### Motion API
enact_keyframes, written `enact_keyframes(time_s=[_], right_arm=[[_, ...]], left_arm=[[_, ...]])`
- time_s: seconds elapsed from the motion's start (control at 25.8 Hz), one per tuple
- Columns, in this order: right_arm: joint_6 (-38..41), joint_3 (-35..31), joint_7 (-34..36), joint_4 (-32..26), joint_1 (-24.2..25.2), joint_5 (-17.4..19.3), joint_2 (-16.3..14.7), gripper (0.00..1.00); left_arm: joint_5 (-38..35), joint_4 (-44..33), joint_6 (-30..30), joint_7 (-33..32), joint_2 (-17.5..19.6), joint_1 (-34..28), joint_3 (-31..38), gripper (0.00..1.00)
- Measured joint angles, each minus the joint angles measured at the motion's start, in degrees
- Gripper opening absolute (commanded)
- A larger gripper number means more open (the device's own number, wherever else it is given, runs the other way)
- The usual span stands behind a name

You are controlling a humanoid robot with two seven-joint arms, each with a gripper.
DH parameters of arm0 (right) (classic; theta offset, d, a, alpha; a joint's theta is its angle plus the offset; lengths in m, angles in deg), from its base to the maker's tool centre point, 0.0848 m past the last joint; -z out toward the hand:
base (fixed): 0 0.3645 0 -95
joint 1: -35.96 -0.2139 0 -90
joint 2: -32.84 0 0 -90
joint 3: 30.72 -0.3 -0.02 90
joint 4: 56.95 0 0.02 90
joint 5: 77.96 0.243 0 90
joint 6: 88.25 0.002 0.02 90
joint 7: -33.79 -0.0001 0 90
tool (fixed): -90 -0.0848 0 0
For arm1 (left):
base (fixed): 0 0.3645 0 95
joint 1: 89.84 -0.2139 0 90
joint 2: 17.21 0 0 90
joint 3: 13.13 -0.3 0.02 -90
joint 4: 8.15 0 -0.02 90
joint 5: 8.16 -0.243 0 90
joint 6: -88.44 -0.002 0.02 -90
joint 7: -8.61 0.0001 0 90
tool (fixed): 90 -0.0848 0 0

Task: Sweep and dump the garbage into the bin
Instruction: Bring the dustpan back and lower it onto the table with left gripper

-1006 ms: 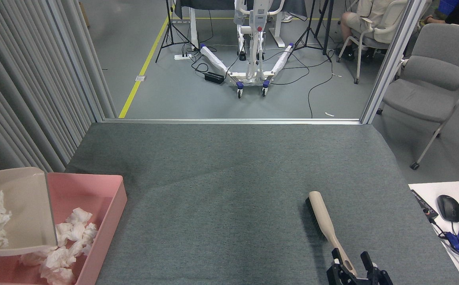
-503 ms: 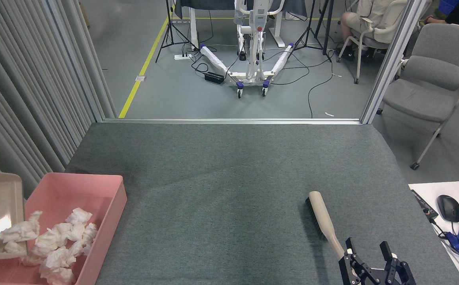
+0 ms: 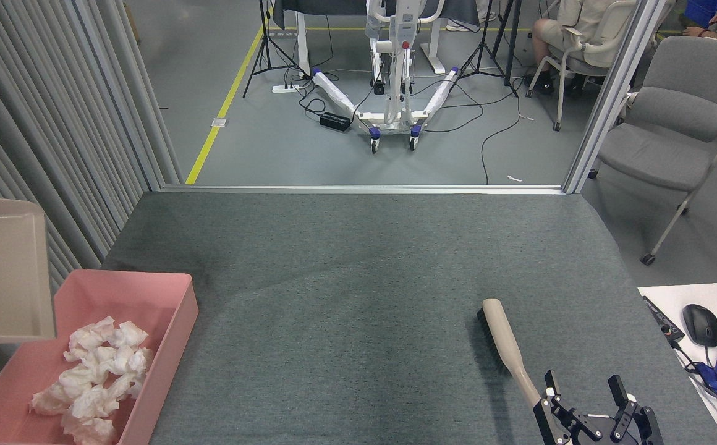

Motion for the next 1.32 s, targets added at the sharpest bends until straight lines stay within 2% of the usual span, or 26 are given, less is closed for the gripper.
enact_keyframes(time_s=[0.12,0.27,0.39,0.5,0.74,0.89,1.32], right_arm=[[-0.1,0.0,0.0,-0.1,0.0,-0.3,-0.1,0.98],[-0.9,-0.3,-0.2,-0.4,-0.1,-2.5,0.0,0.98],[-1.3,-0.8,-0.2,-0.8,-0.1,-3.4,0.2,0.98],[-1.5,-1.1,-0.1,-0.9,-0.1,-3.8,0.2,0.98],[-1.5,-1.7,0.0,-0.9,-0.1,-3.9,0.4,0.98],[-1.4,-1.9,0.0,-0.9,-0.1,-3.9,0.5,0.98],[1.2,-1.8,0.0,-0.9,-0.3,-3.7,0.4,0.98]], left_arm=[[5.7,-4.5,0.8,-0.2,-1.4,-0.1,-0.3,0.00],[9.2,-12.5,-3.6,-1.3,-6.0,0.1,-0.8,0.00],[9.8,-17.1,-6.2,-2.1,-11.5,0.8,-2.1,0.00],[9.6,-18.7,-6.9,-2.7,-17.3,3.3,-7.3,0.00],[5.6,-19.2,-7.8,-2.6,-24.0,8.4,-19.4,0.00],[3.9,-18.3,-8.0,-2.6,-29.0,9.2,-21.7,0.00],[-6.2,-11.0,-5.6,-2.8,-39.1,10.8,-28.7,0.00]])
